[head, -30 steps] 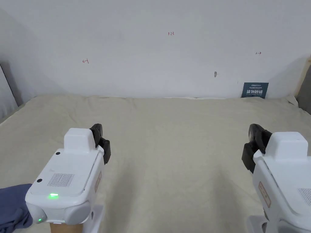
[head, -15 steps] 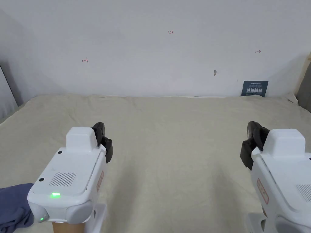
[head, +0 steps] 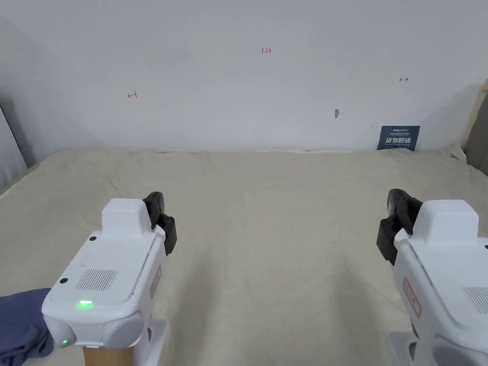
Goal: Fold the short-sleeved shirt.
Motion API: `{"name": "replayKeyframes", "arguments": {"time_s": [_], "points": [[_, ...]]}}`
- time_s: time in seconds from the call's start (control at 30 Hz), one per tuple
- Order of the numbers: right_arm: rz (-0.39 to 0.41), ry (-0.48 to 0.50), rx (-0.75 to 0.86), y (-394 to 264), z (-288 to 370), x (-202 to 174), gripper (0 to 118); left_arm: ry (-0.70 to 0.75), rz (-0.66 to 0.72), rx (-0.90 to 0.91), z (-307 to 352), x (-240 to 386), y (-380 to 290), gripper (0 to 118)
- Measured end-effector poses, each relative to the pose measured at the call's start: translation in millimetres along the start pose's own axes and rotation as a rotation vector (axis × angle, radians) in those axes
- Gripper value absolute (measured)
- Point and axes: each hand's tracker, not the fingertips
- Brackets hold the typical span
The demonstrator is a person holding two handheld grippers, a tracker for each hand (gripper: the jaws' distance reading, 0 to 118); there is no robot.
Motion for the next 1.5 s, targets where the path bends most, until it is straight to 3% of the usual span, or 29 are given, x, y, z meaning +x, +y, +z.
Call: {"name": "replayKeyframes", "arguments": {"time_s": [0.73,0.8,0.83,0.9,0.93,0.97,1.0,1.07,1.17,1.5], "points": [[0.012,-0.002,0.003,1.1,1.3,-2.1,2,0.003,-0.012,-0.004,0.9,-0.6,-1.4,1],[0.01,-0.003,0.003,1.4,1.6,-2.0,7,0.003,-0.002,-0.009,0.6,-0.7,-2.0,4],[0.011,-0.008,0.002,2.0,1.7,-2.1,11,-0.001,0.007,-0.016,0.4,-1.3,-2.3,11],[0.011,-0.002,-0.001,3.3,1.3,-1.9,29,-0.006,0.021,-0.028,-0.4,-3.0,-2.3,46],[0.011,0.0,-0.002,3.6,1.3,-1.9,43,-0.005,0.025,-0.03,-0.9,-3.5,-2.5,71],[0.011,-0.002,0.0,3.6,1.4,-2.4,66,-0.004,0.023,-0.037,-1.6,-3.7,-2.8,103],[0.011,-0.003,0.001,3.5,1.3,-3.1,83,-0.004,0.025,-0.046,-2.9,-4.1,-3.0,118],[0.003,-0.001,0.0,3.6,0.1,-3.1,109,0.002,0.03,-0.055,-4.5,-4.3,-4.0,118],[0.0,-0.009,0.007,2.9,0.3,-4.5,118,0.012,0.024,-0.036,-1.4,-3.9,-4.0,118],[-0.005,-0.012,0.004,0.3,1.4,-5.8,118,0.028,0.019,-0.014,2.8,-5.0,-1.3,118]]}}
